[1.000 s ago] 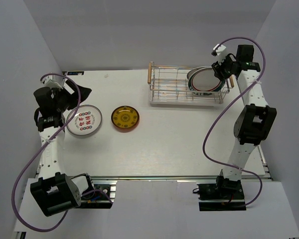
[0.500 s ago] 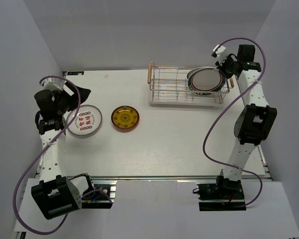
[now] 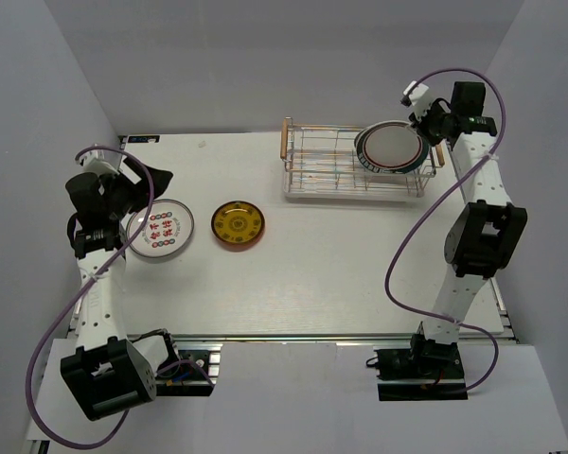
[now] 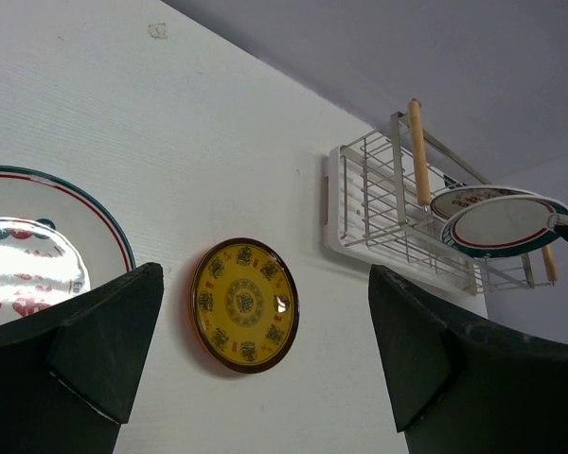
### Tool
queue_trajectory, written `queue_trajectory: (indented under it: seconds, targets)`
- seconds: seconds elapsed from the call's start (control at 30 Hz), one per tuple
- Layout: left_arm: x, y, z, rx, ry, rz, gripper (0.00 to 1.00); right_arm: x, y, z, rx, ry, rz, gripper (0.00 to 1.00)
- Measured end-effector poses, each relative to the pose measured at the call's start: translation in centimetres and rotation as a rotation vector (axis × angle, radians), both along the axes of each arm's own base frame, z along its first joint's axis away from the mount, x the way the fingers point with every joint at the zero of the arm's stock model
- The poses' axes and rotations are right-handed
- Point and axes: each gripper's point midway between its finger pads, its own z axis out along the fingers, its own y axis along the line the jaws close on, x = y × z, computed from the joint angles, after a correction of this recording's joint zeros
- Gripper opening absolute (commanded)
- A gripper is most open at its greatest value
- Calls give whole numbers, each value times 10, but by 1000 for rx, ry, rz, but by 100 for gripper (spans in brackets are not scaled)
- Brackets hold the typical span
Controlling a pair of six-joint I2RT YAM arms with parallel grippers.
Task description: Unload the plates from the dish rack
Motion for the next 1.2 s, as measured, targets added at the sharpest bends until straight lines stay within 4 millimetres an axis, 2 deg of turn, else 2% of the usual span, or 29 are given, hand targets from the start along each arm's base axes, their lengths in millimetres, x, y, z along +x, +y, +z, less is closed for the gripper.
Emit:
queue_trajectory:
  seconds: [0.43,0.73,0.9,0.97,1.1,1.2]
  targets:
    - [-5,-1,2,13,-12,-2,98,-24,4,89,-4,-176,-6,0]
    - [-7,-7,3,1,-17,-37,98,-42,8,124,12,-239,0,0]
    - [-7,-15,6,-18,-30,-83,98,-64,19,159,63,-295,16,0]
    - [-7,-17,7,-26,-33,-97,98,-79,25,181,94,-333,28,0]
    - [-9,-23,8,-40,-37,-126,98,-108,46,216,189,-386,86,0]
    - [-13,-29,9,-61,-46,-159,98,-126,67,226,296,-375,127,0]
